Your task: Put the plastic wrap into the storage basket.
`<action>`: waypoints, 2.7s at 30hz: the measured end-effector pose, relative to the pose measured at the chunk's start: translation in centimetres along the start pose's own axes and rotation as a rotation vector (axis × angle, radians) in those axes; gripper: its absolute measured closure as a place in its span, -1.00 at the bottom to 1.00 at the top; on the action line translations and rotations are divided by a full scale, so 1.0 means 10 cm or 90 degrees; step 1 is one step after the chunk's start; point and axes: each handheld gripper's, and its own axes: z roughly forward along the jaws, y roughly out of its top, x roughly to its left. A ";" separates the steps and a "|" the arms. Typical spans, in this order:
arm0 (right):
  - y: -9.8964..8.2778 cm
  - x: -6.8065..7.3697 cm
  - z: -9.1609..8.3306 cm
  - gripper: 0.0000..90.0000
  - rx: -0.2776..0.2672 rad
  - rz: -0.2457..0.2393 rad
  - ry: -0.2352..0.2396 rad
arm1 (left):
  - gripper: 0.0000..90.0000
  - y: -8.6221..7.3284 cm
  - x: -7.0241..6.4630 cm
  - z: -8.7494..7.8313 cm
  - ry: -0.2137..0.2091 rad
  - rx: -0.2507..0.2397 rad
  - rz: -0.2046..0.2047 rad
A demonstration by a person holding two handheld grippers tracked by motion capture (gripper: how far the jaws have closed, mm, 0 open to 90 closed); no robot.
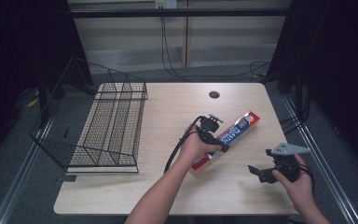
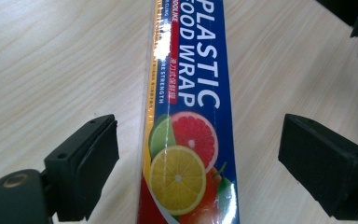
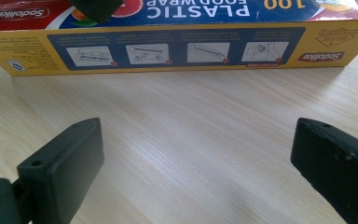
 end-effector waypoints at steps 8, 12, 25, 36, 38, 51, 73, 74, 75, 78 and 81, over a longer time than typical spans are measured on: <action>0.01 0.00 -0.01 -0.95 -0.001 -0.002 0.002 | -0.66 -0.01 -0.01 0.09 0.014 0.007 0.002; 0.01 0.00 -0.01 -0.95 -0.003 -0.003 0.000 | -0.51 -0.02 -0.01 0.13 0.008 0.014 0.003; 0.01 0.00 -0.01 -0.95 -0.003 -0.005 0.001 | -0.12 -0.13 0.03 0.06 0.017 0.035 0.025; 0.01 0.01 0.00 -0.95 -0.001 -0.004 -0.003 | -0.13 -0.47 0.16 -0.27 0.011 0.059 0.018; 0.01 0.01 0.02 -0.95 0.001 -0.005 -0.002 | -0.19 -0.47 0.17 -0.29 0.012 0.061 0.013; 0.01 0.00 0.02 -0.95 0.002 -0.001 0.002 | -0.47 -0.14 0.09 0.04 0.022 0.064 0.020; 0.02 -0.01 0.00 -0.95 -0.004 -0.002 -0.001 | -0.03 0.09 0.17 -0.26 0.044 0.158 -0.030; 0.02 -0.01 0.00 -0.95 -0.004 -0.005 -0.002 | -0.03 0.11 0.18 -0.33 0.046 0.159 -0.037; 0.02 0.00 0.00 -0.95 -0.003 -0.003 -0.002 | -0.03 0.12 0.20 -0.38 0.048 0.162 -0.036; 0.02 0.00 0.00 -0.95 -0.003 -0.003 -0.002 | -0.03 0.15 0.24 -0.54 0.059 0.164 -0.046; 0.02 0.00 0.00 -0.95 -0.004 -0.003 0.001 | -0.03 0.16 0.29 -0.68 0.066 0.160 -0.056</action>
